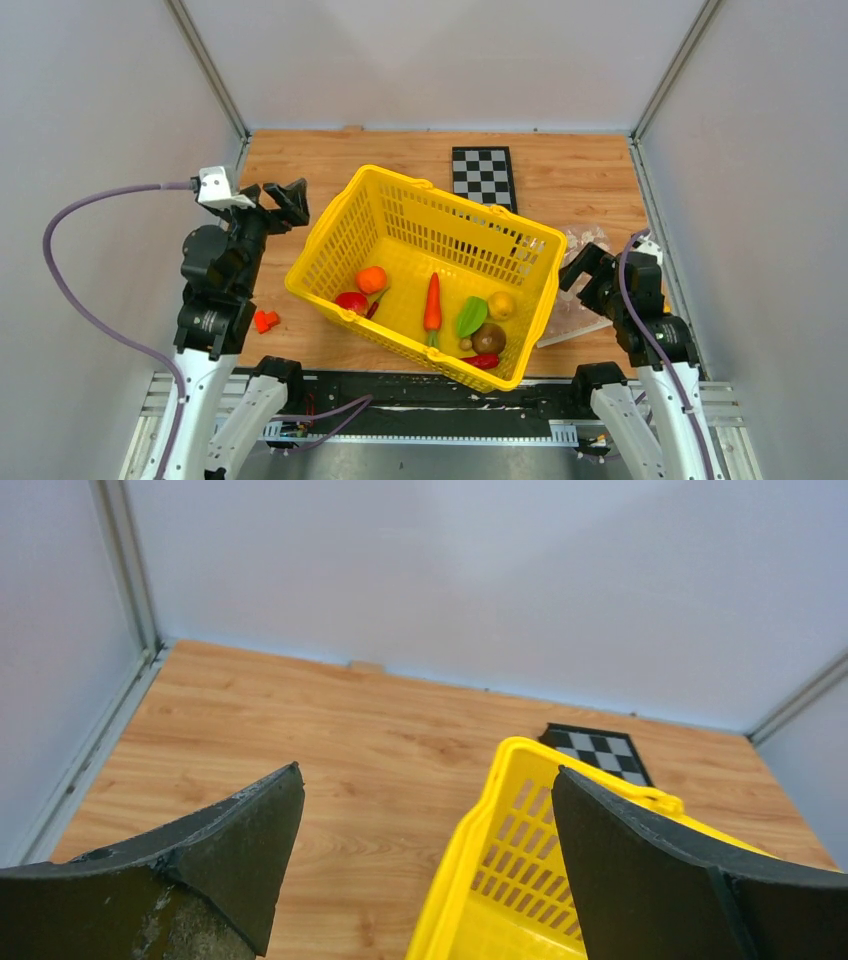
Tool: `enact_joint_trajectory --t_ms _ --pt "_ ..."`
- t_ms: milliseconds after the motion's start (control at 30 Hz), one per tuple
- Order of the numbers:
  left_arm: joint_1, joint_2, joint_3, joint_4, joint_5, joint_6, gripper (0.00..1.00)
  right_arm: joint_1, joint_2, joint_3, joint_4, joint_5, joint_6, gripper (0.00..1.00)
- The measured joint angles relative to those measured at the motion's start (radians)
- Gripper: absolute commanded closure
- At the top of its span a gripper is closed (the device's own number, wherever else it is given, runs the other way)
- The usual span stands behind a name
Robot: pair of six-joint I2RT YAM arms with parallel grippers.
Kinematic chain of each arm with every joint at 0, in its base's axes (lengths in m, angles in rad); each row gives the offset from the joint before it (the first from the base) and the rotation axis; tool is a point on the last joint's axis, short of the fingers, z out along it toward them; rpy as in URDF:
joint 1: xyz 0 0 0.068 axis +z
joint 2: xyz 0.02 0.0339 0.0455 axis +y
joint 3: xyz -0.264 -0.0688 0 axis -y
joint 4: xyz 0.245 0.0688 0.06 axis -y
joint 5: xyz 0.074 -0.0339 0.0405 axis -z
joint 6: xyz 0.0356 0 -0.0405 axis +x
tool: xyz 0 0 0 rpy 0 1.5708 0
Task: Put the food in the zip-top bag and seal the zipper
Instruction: Move the bin to the center of the board.
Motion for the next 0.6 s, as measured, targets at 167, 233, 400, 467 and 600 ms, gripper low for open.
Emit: enact_joint_trajectory --t_ms 167,233,400,467,600 --pt "0.000 -0.063 0.002 0.017 0.132 0.029 0.00 0.000 0.003 -0.039 -0.022 -0.168 0.022 0.00" --pt "0.000 -0.059 0.012 0.014 0.195 0.045 0.00 -0.001 0.016 -0.072 -0.043 -0.265 0.026 0.01" --pt "0.000 -0.027 0.031 0.000 0.319 0.075 0.00 0.002 0.010 -0.129 -0.073 -0.409 0.026 0.03" --pt "0.000 -0.016 0.039 -0.006 0.370 0.083 0.00 0.016 -0.010 -0.157 -0.072 -0.471 0.036 0.04" --pt "0.000 0.014 0.060 -0.017 0.480 0.083 0.00 0.069 -0.049 -0.198 -0.030 -0.554 0.088 0.05"
